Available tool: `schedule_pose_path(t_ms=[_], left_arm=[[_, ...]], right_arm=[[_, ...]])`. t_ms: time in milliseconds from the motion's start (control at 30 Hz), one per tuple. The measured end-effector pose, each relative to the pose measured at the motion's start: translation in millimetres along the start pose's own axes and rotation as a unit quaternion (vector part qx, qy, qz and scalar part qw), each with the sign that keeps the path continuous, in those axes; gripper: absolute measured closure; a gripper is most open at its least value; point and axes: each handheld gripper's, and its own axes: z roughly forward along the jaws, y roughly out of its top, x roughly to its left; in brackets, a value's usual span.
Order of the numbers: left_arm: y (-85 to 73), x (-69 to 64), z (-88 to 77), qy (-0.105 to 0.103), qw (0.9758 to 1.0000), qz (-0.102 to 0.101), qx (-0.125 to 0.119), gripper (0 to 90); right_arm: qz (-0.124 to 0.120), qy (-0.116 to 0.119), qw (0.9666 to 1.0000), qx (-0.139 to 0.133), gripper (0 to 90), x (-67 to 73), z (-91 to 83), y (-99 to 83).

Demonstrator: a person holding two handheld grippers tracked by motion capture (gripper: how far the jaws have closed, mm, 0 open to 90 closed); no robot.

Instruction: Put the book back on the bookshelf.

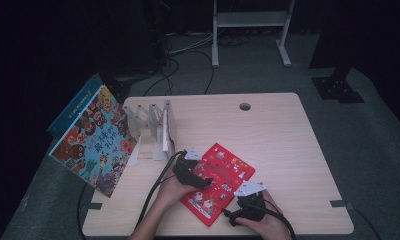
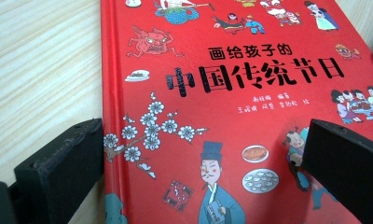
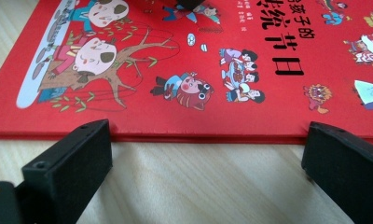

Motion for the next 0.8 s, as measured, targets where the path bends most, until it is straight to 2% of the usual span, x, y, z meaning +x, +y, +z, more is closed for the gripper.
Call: schedule_pose_path(t_ms=[300, 400, 700, 800], left_arm=[[12.6, -8.5, 11.3, -0.006, 0.9998, 0.012, 0.012, 0.0], [15.9, -12.9, 14.5, 0.003, 0.9999, -0.002, 0.014, 0.0], [16.5, -16.9, 14.1, 0.017, 0.9995, -0.017, 0.019, 0.0], [18.9, -18.1, 14.2, 0.022, 0.9991, -0.022, 0.03, 0.0]], right_arm=[[0.024, -0.024, 0.9994, 0.0, 1.1, -9.8, -9.7, -9.8], [0.029, -0.033, 0.999, 0.0, 1.0, -9.6, -10.7, -10.9], [0.036, -0.04, 0.9986, 0.0, 0.0, -8.4, -9.6, -10.3], [0.037, -0.04, 0.9985, 0.001, 0.0, -8.4, -9.4, -10.1]])
